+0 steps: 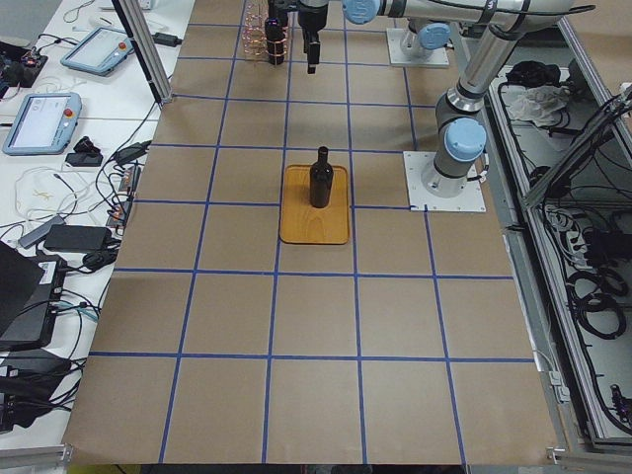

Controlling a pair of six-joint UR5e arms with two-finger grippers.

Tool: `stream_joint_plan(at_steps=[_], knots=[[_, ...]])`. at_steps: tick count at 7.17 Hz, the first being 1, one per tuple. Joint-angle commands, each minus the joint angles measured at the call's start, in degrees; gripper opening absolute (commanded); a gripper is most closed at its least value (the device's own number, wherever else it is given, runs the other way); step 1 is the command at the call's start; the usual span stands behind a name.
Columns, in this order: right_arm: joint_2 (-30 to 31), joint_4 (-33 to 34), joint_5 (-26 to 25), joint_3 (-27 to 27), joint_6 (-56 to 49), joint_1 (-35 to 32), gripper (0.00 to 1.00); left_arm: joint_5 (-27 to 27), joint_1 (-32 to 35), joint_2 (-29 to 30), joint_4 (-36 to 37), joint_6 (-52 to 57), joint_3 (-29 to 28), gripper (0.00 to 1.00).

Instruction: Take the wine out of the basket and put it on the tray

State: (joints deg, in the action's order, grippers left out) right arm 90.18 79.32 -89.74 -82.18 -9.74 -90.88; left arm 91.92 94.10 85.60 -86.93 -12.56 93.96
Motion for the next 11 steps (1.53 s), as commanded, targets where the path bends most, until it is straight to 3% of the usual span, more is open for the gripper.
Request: stream_joint_plan(at_steps=[1, 11], knots=[[0.00, -0.13, 0.00, 0.00, 0.07, 0.00, 1.00, -0.07, 0.03, 0.00, 0.00, -0.01, -0.01, 1.00], [0.00, -0.13, 0.00, 0.00, 0.16, 0.00, 1.00, -1.66, 1.08, 0.27, -1.58, -1.50, -0.09, 1.00]])
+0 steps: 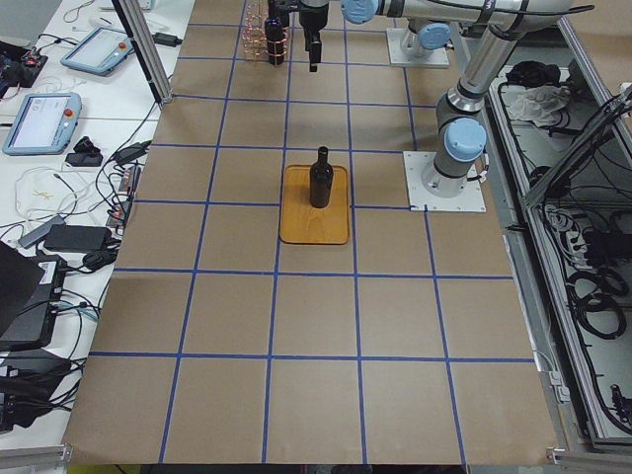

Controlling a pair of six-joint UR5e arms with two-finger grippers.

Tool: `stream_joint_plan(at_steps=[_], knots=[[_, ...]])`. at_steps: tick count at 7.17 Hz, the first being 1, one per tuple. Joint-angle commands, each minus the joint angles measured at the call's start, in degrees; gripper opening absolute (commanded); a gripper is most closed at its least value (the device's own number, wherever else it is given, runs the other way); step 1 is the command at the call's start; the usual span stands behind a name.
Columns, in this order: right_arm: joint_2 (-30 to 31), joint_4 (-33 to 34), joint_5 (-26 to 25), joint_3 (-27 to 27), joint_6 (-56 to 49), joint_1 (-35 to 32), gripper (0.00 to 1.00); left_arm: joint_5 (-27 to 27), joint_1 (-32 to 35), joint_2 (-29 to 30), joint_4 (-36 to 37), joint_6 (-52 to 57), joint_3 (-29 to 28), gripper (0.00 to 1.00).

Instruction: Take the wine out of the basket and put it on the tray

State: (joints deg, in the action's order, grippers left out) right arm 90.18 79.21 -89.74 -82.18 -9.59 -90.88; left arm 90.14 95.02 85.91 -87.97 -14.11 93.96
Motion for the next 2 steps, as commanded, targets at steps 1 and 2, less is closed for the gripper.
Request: stream_joint_plan(at_steps=[1, 2], knots=[[0.00, 0.15, 0.00, 0.00, 0.01, 0.00, 1.00, 0.21, 0.34, -0.13, -1.84, 0.14, -0.18, 1.00], [0.00, 0.07, 0.00, 0.00, 0.01, 0.00, 1.00, 0.21, 0.34, -0.13, -2.21, 0.14, -0.18, 1.00]])
